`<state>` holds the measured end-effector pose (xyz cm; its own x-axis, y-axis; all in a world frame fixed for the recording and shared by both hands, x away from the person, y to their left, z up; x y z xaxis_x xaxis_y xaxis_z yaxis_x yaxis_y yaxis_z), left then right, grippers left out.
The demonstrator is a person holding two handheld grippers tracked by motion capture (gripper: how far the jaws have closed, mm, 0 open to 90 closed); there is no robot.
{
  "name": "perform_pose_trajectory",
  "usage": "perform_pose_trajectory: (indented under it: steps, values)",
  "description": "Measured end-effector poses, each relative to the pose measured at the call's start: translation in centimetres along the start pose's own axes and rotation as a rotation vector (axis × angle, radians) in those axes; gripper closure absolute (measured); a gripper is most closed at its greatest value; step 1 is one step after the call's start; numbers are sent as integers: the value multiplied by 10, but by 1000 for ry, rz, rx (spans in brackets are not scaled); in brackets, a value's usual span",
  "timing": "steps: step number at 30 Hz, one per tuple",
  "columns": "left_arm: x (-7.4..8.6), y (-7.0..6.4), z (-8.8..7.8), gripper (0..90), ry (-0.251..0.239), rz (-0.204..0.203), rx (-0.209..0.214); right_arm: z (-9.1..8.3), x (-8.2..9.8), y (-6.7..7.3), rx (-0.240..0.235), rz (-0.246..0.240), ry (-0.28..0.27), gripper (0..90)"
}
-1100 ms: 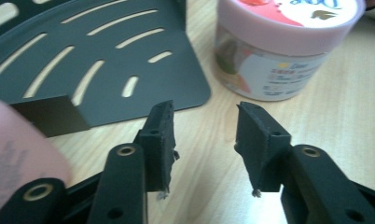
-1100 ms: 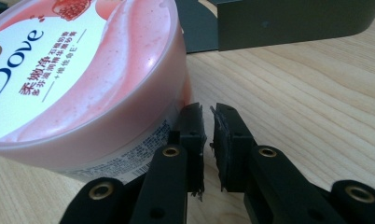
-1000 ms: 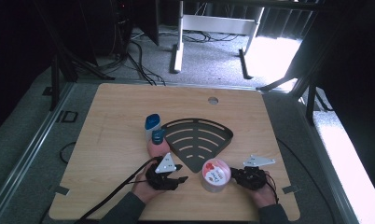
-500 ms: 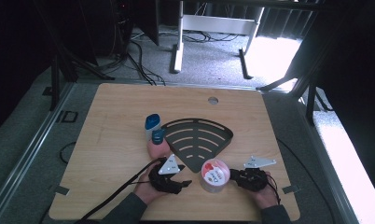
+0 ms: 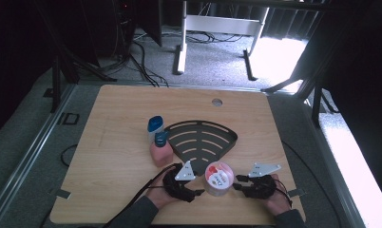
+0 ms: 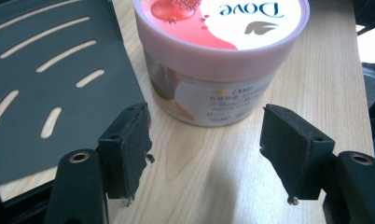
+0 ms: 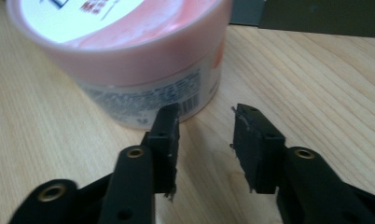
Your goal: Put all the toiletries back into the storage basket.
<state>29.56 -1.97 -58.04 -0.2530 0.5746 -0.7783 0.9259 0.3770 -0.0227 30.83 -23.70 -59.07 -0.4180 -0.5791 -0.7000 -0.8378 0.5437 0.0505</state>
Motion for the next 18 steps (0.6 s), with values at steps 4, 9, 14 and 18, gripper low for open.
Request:
perform_pose_trajectory:
  steps: [4, 9, 14, 18]
  values:
    - [-4, 0, 4, 280, -11, -8, -1, -2, 0, 4, -38, -36, -11, 520]
    - [-7, 0, 10, 243, -8, 11, 4, -3, -3, 9, -78, -70, -39, 416]
    - [-11, 0, 17, 233, -10, 27, 26, -2, -8, 14, -108, -95, -57, 367]
    - [-13, -1, 20, 234, -22, 32, 43, -1, -12, 18, -117, -113, -66, 335]
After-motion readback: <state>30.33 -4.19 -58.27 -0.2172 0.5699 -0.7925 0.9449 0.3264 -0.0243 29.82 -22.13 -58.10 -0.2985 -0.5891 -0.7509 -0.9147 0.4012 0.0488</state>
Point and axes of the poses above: each handheld gripper's, and its own axes: z roughly forward along the jaws, x roughly out of its underside, y roughly to its left, the point moved 7 cm from there along z, roughly forward along the jaws
